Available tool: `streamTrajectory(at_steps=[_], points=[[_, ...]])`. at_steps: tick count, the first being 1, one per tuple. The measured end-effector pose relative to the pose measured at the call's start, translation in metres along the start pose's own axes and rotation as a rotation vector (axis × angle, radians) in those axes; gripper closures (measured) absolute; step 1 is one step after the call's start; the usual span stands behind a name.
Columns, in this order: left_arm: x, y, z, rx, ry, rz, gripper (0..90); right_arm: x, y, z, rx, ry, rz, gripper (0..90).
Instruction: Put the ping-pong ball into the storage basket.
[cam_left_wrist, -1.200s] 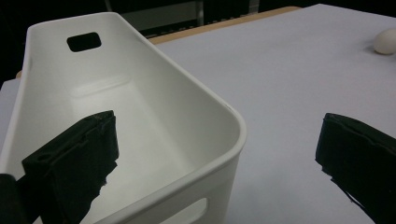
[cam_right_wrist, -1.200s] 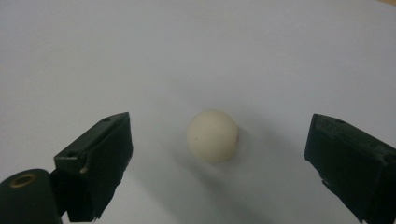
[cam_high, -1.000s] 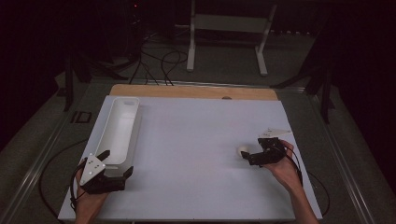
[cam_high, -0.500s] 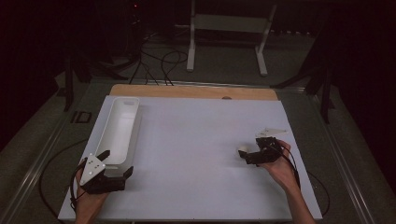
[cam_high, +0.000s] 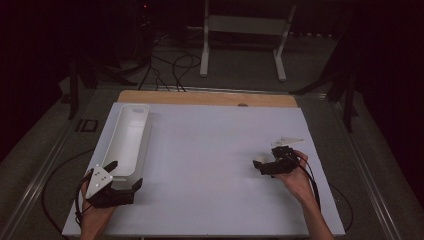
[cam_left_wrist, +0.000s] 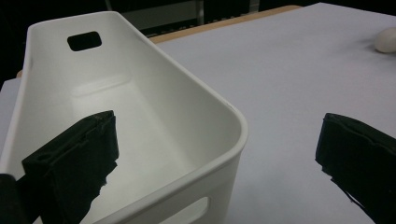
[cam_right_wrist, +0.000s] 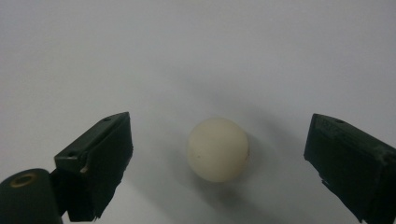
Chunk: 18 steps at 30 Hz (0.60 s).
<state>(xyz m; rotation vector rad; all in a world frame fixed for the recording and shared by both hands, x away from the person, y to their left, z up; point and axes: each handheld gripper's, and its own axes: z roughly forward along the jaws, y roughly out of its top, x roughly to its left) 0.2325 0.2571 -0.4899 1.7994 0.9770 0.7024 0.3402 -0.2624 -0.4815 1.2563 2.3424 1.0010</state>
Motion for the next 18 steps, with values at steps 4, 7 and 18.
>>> streamTrajectory(at_steps=[4, 7, 18], points=[[-0.0006, 0.0, 0.0002, 0.004, 0.002, 0.003, 0.0, -0.0003, 0.0001, 0.0021, -0.002, 0.0, 0.004, 7.5], [-0.001, -0.0001, 0.0008, 0.008, 0.002, 0.007, 0.0, -0.0007, 0.0001, 0.0037, 0.006, -0.004, 0.008, 7.7], [-0.0012, -0.0001, 0.001, 0.01, 0.002, 0.009, 0.0, -0.0013, -0.0007, 0.0099, 0.02, -0.008, 0.011, 7.9]])
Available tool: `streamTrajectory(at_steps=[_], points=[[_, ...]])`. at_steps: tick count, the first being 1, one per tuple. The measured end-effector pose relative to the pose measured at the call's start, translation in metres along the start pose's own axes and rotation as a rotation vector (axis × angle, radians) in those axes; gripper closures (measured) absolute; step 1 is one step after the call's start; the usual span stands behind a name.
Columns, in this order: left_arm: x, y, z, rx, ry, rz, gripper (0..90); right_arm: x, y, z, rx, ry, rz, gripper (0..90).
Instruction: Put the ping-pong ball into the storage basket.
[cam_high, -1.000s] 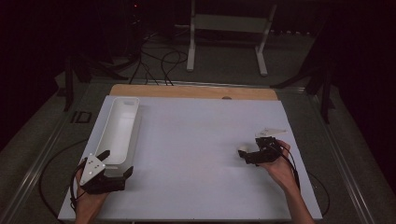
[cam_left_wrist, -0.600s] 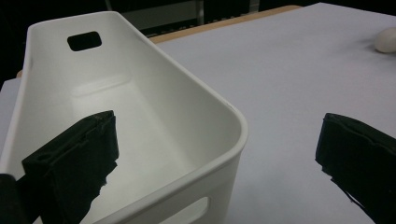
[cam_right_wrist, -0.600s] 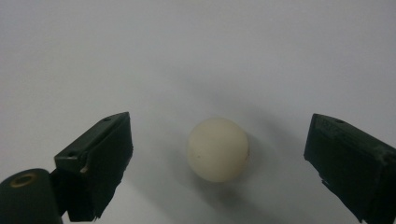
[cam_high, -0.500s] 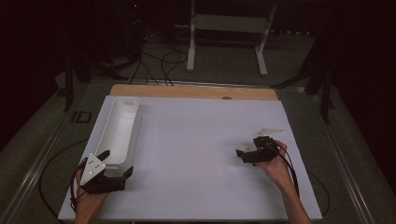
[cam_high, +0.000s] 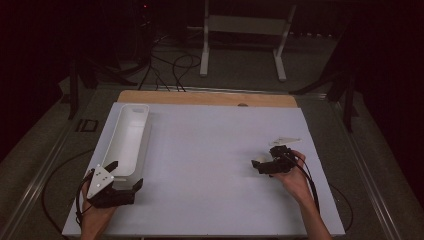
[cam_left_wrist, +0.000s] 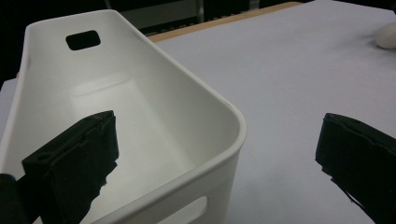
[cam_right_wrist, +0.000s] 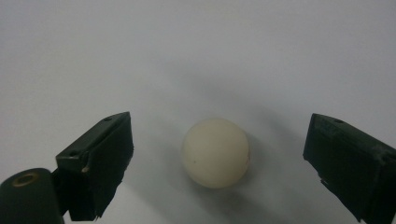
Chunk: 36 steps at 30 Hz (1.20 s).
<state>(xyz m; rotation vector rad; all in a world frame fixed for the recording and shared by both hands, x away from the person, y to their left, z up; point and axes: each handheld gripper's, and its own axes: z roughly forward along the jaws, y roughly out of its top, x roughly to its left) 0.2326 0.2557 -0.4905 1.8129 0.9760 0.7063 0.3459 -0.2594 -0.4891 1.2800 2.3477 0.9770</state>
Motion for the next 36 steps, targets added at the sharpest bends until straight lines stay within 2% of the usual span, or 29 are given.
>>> streamTrajectory(at_steps=[21, 36], points=[[0.0, 0.0, 0.001, 0.003, 0.0, 0.0, 0.0, -0.002, -0.001, 0.009, 0.025, -0.011, 0.009, 8.1], [0.0, 0.0, 0.0, 0.002, 0.001, 0.0, 0.0, 0.001, -0.003, 0.016, 0.057, -0.019, 0.004, 14.0]])
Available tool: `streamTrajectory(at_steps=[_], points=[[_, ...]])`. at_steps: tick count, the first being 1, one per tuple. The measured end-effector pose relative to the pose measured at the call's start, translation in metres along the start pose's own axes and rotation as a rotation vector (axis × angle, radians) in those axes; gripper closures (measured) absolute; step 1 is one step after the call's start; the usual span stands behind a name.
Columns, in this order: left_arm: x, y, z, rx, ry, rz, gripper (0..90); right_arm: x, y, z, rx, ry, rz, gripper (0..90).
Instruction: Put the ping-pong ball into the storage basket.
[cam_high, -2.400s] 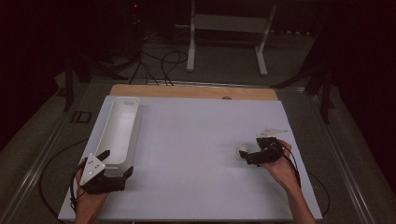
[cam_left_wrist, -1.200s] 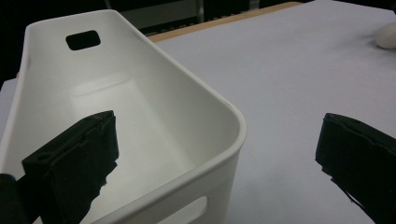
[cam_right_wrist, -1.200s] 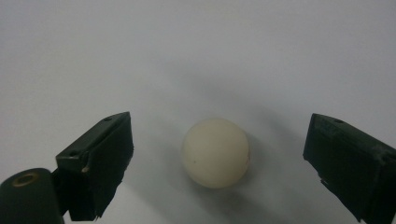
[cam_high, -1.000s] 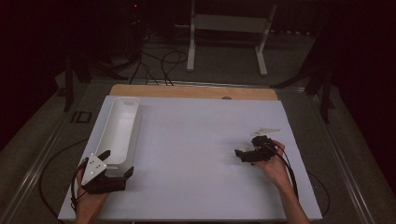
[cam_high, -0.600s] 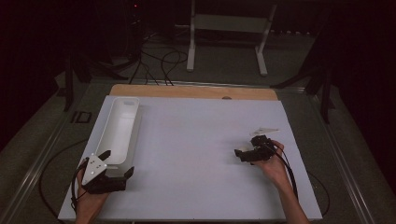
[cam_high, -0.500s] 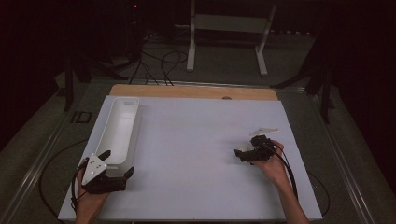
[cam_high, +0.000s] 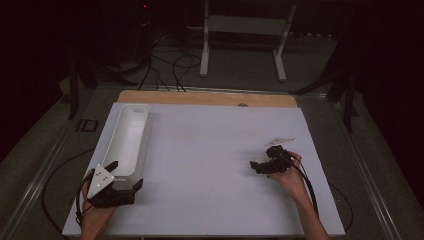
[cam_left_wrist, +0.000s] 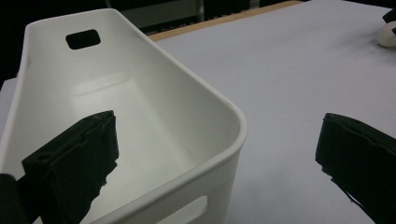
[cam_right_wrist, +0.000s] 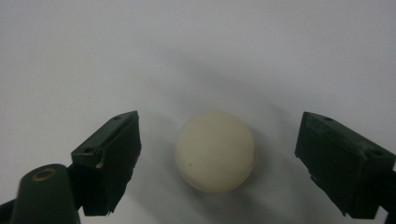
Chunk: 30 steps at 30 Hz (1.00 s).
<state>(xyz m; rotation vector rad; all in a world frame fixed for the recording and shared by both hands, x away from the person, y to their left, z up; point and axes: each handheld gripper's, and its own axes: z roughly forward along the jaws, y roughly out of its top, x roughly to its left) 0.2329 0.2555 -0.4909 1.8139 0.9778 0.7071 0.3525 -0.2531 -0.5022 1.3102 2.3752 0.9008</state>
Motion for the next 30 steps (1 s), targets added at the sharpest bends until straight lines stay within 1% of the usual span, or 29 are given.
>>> streamTrajectory(at_steps=[5, 9, 16, 23, 28, 30], points=[[0.0, 0.0, 0.0, 0.0, 0.001, 0.0, 0.0, 0.0015, -0.0004, 0.0014, 0.014, -0.011, -0.006, 18.8], [0.0, 0.0, 0.0, 0.0, 0.001, 0.0, 0.0, 0.0037, -0.0005, 0.0019, 0.03, -0.017, -0.021, 22.6], [0.0001, -0.0001, -0.0002, 0.0, 0.002, 0.0, 0.0, 0.0031, -0.0007, 0.0023, 0.047, -0.026, -0.024, 28.0], [0.0002, -0.0001, -0.0003, 0.0, 0.003, 0.0, 0.0, 0.0049, -0.0011, 0.0027, 0.062, -0.037, -0.039, 38.6], [0.0003, -0.0001, -0.0004, 0.0, 0.003, 0.0, 0.0, 0.0063, -0.0009, 0.0021, 0.067, -0.04, -0.053, 49.5], [0.0005, 0.0, -0.0006, 0.0, 0.004, 0.0, 0.0, 0.0075, -0.0009, 0.0015, 0.069, -0.045, -0.064, 49.8]])
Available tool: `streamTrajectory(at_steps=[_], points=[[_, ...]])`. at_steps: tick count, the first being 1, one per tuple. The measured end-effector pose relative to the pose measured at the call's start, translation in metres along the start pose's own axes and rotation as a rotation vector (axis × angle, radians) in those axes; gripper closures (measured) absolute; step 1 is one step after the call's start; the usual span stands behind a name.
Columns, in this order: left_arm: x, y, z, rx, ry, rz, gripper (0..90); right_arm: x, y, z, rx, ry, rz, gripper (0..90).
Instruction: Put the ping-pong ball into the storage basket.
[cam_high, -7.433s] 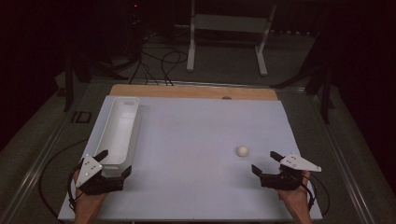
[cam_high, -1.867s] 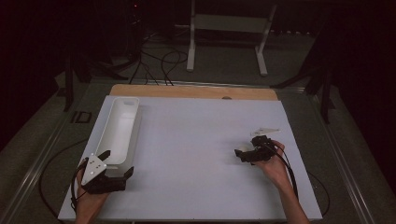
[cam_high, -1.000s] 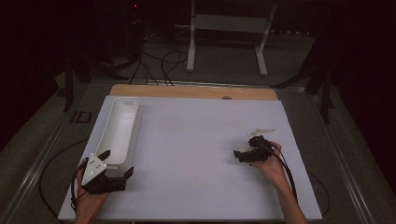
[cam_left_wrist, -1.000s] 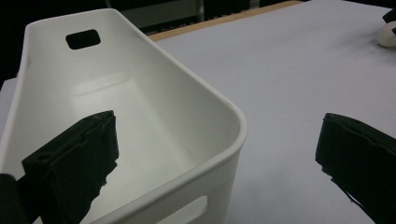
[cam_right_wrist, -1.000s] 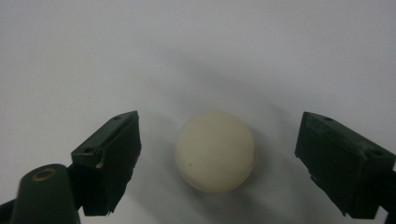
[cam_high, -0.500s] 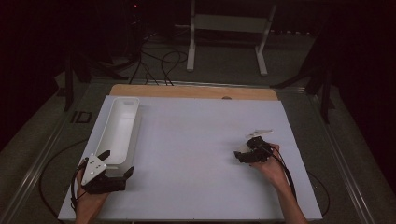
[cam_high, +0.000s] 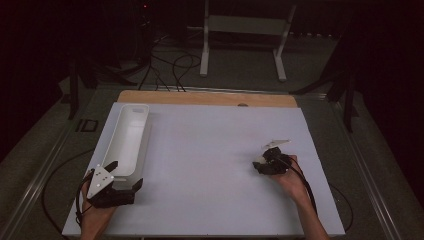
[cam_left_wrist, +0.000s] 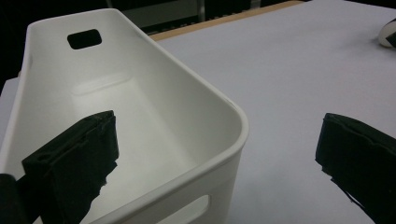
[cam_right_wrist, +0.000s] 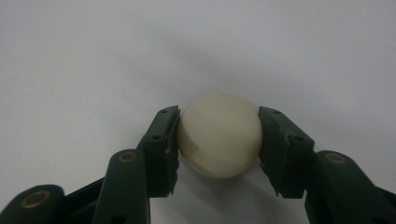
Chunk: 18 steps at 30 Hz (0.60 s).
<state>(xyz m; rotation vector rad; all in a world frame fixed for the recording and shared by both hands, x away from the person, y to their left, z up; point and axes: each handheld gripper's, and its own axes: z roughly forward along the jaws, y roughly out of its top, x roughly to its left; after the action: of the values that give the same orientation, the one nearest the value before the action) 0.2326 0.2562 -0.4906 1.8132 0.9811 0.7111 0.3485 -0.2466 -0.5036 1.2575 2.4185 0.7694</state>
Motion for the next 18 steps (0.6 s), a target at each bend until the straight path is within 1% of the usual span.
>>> streamTrajectory(at_steps=[2, 7, 13, 15, 18], points=[[0.0, 0.0, 0.0, 0.0, 0.0, 0.0, 0.0, 0.002, 0.0, -0.002, 0.004, 0.001, -0.009, 50.0], [0.0, 0.0, 0.0, 0.001, 0.0, 0.001, 0.0, 0.004, 0.001, -0.01, -0.007, -0.005, -0.017, 50.2], [0.0, 0.0, 0.0, 0.0, 0.003, -0.001, 0.0, 0.009, 0.007, -0.021, -0.024, -0.007, -0.023, 50.3], [0.0, 0.0, 0.0, -0.001, 0.003, -0.001, 0.0, 0.01, 0.008, -0.022, -0.026, -0.004, -0.023, 50.3], [0.0, 0.0, 0.0, -0.001, 0.003, -0.002, 0.0, 0.013, 0.011, -0.026, -0.025, -0.011, -0.026, 50.3]])
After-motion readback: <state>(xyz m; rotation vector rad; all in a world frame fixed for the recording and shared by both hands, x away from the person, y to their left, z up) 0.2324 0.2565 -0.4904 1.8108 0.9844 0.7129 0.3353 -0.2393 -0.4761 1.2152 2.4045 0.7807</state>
